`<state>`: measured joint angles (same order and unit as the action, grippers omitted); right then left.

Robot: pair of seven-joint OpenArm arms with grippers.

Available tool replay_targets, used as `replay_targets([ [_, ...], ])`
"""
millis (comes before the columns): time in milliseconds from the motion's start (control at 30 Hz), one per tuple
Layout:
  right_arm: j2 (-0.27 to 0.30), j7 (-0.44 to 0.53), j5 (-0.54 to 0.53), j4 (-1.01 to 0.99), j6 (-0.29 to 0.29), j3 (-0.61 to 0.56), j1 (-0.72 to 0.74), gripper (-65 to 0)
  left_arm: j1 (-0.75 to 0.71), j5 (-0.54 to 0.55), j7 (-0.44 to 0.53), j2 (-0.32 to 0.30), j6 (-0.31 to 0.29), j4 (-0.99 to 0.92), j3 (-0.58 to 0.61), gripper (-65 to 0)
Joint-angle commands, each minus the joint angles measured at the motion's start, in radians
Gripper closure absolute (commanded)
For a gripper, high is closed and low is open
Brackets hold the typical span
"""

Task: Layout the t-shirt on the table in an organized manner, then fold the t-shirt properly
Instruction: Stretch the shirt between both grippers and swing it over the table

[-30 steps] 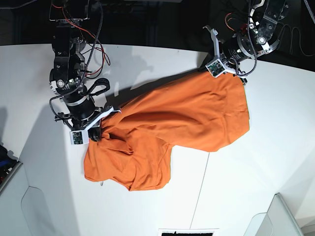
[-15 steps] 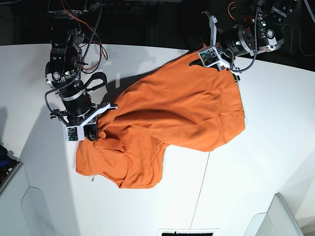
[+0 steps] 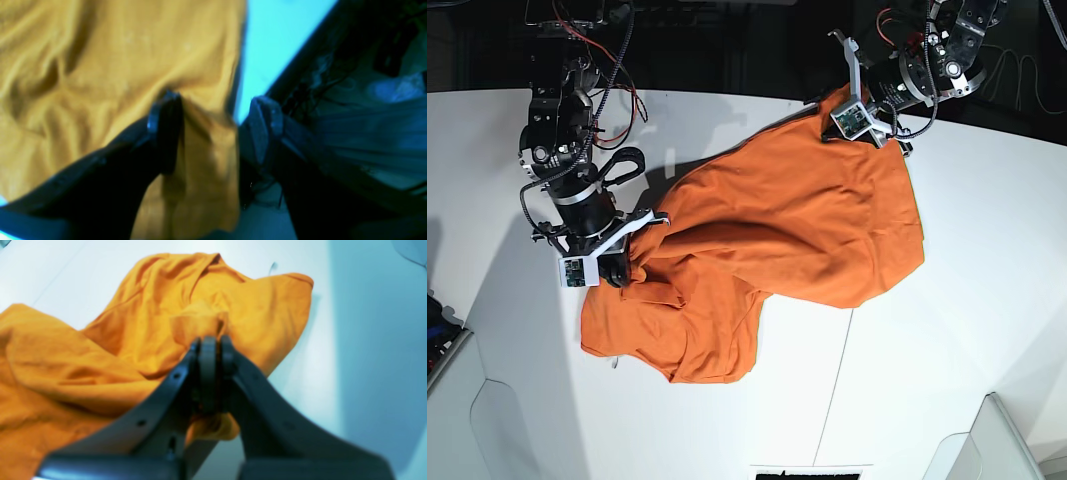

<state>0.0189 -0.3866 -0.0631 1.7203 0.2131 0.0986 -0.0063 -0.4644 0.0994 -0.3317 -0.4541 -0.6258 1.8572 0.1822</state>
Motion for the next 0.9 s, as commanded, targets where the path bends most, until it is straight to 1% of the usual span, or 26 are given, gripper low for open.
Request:
replay_targets([
  [0, 0.0, 0.03, -0.008, 0.019, 0.004, 0.002, 0.014, 0.0, 0.006, 0.0, 0.014, -0.003, 0.011, 0.002, 0.0, -34.7],
  [33, 0.0, 0.03, -0.008, 0.019, 0.005, 0.002, 0.014, 0.0, 0.014, 0.0, 0.014, -0.001, 0.013, -0.005, 0.001, -33.5],
  [67, 0.0, 0.03, -0.008, 0.019, 0.005, 0.002, 0.014, 0.0, 0.021, -0.003, 0.014, 0.0, 0.012, -0.012, 0.001, -29.8],
  [100, 0.0, 0.03, -0.008, 0.019, 0.004, 0.002, 0.014, 0.0, 0.027, -0.012, 0.014, 0.0, 0.013, -0.014, 0.001, -24.0],
  [200, 0.001, 0.03, -0.007, 0.019, 0.004, 0.002, 0.014, 0.0, 0.033, -0.027, 0.013, -0.001, 0.011, -0.014, 0.001, -1.9],
  [233, 0.001, 0.03, -0.007, 0.019, 0.004, 0.002, 0.014, 0.0, 0.032, -0.026, 0.009, -0.005, 0.011, -0.013, 0.001, 0.0],
  [333, 0.003, 0.031, -0.004, 0.019, 0.004, 0.006, 0.014, 0.0, 0.031, -0.01, -0.041, -0.03, 0.008, 0.014, 0.001, 0.0],
  [433, 0.004, 0.03, -0.004, 0.019, 0.006, 0.039, 0.014, 0.0, 0.029, 0.013, -0.122, -0.064, 0.008, 0.097, 0.0, 0.0],
  [533, 0.003, 0.029, -0.013, 0.023, 0.056, 0.112, 0.013, 0.0, 0.024, 0.062, -0.177, -0.107, 0.008, 0.215, 0.0, 0.0],
  [633, 0.004, 0.014, -0.082, 0.043, 0.088, 0.2, 0.007, 0.0, 0.006, 0.069, -0.187, -0.146, 0.008, 0.318, 0.0, 0.0],
  [700, 0.012, 0.008, -0.13, 0.071, 0.115, 0.261, -0.005, 0.0, -0.005, 0.068, -0.19, -0.152, 0.008, 0.362, -0.003, 0.0],
  [767, 0.033, 0.006, -0.182, 0.104, 0.142, 0.316, -0.025, 0.0, -0.007, 0.069, -0.196, -0.153, 0.009, 0.389, -0.009, 0.0],
  [867, 0.074, -0.023, -0.256, 0.146, 0.186, 0.394, -0.052, 0.0, -0.007, 0.069, -0.201, -0.152, 0.009, 0.421, -0.009, 0.0],
])
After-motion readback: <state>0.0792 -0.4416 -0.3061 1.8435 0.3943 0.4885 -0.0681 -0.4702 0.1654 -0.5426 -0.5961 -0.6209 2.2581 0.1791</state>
